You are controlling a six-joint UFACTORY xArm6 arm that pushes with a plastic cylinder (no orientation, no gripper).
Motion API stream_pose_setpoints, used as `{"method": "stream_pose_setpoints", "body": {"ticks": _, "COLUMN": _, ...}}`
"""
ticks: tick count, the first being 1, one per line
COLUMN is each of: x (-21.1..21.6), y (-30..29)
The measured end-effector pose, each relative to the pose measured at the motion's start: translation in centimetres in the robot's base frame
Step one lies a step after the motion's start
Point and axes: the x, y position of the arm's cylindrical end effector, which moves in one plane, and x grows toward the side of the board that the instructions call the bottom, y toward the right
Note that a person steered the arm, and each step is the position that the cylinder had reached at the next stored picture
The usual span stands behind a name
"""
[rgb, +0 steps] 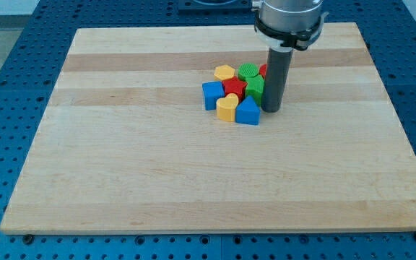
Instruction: Separate the green blocks from the group of blocks
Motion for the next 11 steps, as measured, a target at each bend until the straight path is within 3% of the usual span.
{"method": "stream_pose_setpoints", "body": {"ticks": 2, "x": -2.6, "y": -3.9}}
{"method": "stream_pose_setpoints", "body": {"ticks": 5, "x": -9.3, "y": -3.9}}
{"method": "stream_pose_setpoints", "body": {"ticks": 9, "x": -10.8, "y": 2.2}}
{"method": "stream_pose_setpoints", "body": {"ticks": 11, "x": -10.4, "y": 2.6}}
